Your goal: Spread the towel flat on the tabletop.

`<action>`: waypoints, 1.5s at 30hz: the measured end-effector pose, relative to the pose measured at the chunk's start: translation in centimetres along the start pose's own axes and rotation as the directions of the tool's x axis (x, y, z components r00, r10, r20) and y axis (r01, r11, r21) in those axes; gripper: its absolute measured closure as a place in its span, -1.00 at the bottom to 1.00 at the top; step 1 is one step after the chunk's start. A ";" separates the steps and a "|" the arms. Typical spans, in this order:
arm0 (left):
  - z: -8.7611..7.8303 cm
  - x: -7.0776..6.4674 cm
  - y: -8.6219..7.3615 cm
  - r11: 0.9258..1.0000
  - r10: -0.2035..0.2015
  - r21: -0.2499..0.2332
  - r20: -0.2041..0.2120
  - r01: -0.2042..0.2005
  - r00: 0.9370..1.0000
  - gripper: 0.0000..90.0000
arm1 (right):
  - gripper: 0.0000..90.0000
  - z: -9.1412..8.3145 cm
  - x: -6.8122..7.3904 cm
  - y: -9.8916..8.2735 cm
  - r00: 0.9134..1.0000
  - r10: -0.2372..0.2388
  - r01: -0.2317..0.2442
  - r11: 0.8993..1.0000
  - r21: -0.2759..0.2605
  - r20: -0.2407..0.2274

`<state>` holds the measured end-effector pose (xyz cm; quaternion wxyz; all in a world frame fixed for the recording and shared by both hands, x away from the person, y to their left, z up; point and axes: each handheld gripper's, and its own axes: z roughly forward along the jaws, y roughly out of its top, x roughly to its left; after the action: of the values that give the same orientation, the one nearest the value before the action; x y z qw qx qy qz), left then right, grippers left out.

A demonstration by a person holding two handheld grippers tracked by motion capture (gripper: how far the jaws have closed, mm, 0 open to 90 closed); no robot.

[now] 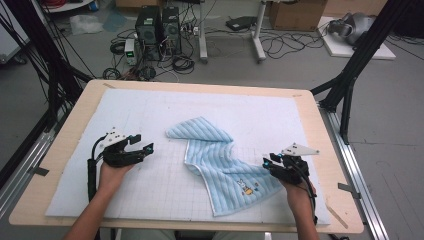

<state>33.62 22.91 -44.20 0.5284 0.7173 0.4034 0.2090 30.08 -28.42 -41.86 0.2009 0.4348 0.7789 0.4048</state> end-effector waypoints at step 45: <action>0.0 -0.2 0.0 1.000 0.000 0.003 0.006 0.000 1.000 -0.24 | 0.94 6.4 3.6 3.4 0.968 -0.183 0.154 0.973 0.172 0.170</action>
<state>33.53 22.76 -44.20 0.5286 0.7187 0.4018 0.2064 34.17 -21.50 -42.79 0.2710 0.4171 0.8205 0.2816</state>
